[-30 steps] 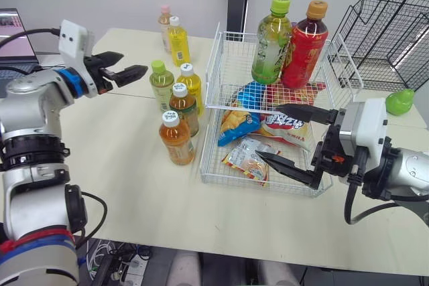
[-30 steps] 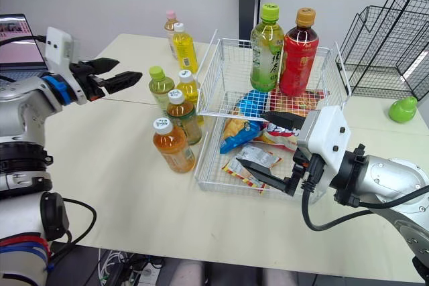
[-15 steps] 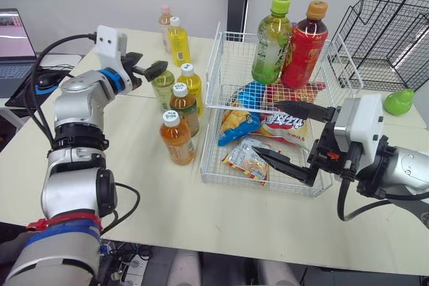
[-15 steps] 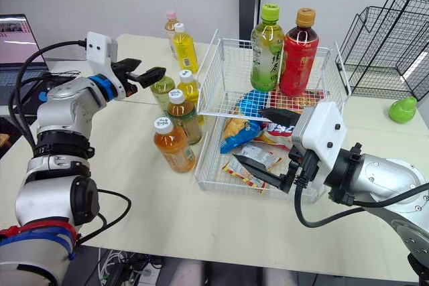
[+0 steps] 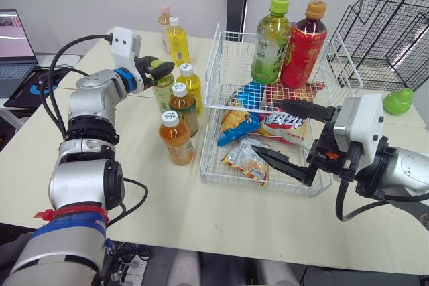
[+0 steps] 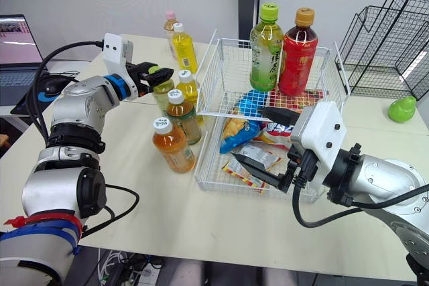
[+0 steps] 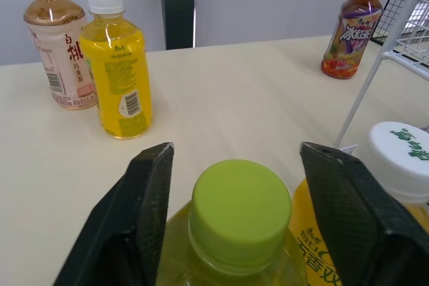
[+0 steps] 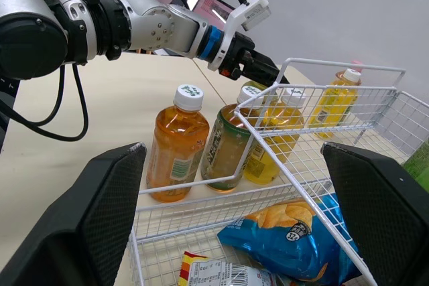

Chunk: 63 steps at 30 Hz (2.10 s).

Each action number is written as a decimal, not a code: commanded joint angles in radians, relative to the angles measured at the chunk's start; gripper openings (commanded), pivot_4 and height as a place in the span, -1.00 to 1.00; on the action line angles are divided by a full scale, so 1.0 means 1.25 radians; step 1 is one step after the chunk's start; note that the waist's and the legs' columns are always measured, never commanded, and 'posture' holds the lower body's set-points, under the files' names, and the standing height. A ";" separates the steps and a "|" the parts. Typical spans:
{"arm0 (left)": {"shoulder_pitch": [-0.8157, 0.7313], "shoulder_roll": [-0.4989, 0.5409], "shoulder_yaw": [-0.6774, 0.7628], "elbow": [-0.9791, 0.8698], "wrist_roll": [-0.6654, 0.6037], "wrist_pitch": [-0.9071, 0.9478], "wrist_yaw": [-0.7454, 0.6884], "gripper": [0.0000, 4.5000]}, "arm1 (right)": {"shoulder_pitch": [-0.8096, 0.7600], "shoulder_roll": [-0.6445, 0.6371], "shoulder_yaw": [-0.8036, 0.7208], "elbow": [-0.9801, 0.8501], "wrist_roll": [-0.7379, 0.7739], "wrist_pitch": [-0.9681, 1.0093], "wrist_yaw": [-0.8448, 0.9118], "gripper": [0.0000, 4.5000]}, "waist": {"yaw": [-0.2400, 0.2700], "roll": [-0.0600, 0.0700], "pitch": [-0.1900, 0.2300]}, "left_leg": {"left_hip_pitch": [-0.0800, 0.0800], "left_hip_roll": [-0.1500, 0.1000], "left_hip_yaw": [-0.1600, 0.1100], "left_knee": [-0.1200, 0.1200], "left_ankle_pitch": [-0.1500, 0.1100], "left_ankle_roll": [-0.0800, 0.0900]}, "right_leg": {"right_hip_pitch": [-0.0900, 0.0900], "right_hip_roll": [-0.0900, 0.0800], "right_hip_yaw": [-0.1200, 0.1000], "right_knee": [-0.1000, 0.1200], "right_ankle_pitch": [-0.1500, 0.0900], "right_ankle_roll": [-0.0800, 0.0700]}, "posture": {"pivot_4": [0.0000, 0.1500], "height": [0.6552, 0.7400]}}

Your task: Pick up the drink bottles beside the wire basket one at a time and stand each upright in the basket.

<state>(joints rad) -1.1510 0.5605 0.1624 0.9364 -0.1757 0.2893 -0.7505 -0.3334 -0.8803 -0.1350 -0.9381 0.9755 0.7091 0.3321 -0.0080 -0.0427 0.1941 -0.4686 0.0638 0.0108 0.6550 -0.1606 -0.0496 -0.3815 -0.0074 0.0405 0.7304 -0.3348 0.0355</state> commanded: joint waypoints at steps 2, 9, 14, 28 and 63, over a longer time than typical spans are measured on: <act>-0.006 0.010 0.000 -0.041 0.001 -0.005 0.005 -0.33 | -0.002 0.004 -0.015 -0.020 0.006 -0.008 -0.006 1.00 | 0.000 0.000 0.000 | 0.000 0.000 0.000 0.000 0.000 0.000 | 0.000 0.000 0.000 0.000 0.000 0.000 | 1.00 -0.16; 0.017 0.035 0.017 -0.091 -0.015 0.025 0.000 -0.39 | -0.005 0.011 -0.009 -0.015 -0.005 -0.012 -0.003 1.00 | -0.001 0.000 0.000 | 0.000 0.000 0.000 0.000 0.000 0.000 | 0.000 0.000 0.000 0.000 0.000 0.000 | 1.00 -0.16; 0.019 0.083 0.027 -0.170 -0.040 0.067 -0.039 -0.39 | -0.007 0.012 -0.022 -0.009 -0.003 -0.013 0.004 1.00 | -0.005 0.000 0.000 | 0.000 0.001 0.000 0.000 0.000 0.000 | -0.001 0.000 0.000 0.000 0.000 0.000 | 1.00 -0.16; -0.328 0.217 -0.047 -0.145 -0.056 0.250 -0.286 -0.39 | 0.055 -0.060 -0.204 0.030 0.104 0.000 0.054 1.00 | 0.005 -0.003 0.002 | -0.003 0.000 0.000 0.000 0.000 0.000 | -0.002 0.000 0.000 -0.001 0.000 0.000 | 1.00 -0.16; -0.554 -0.127 -0.068 0.272 0.047 0.036 -0.241 -0.39 | 0.109 -0.095 -0.253 0.012 0.112 -0.002 -0.076 1.00 | -0.019 -0.002 0.002 | -0.003 -0.001 0.003 -0.006 0.000 0.000 | -0.006 0.000 0.002 -0.002 -0.001 -0.001 | 1.00 -0.16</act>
<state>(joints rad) -1.8123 0.4030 0.0485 1.3110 -0.1107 0.3693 -1.0552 -0.1788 -0.9937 -0.4451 -0.9181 1.1193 0.7236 0.2513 -0.0321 -0.0454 0.1971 -0.4723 0.0630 0.0142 0.6468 -0.1605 -0.0497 -0.3889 -0.0073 0.0432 0.7282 -0.3362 0.0345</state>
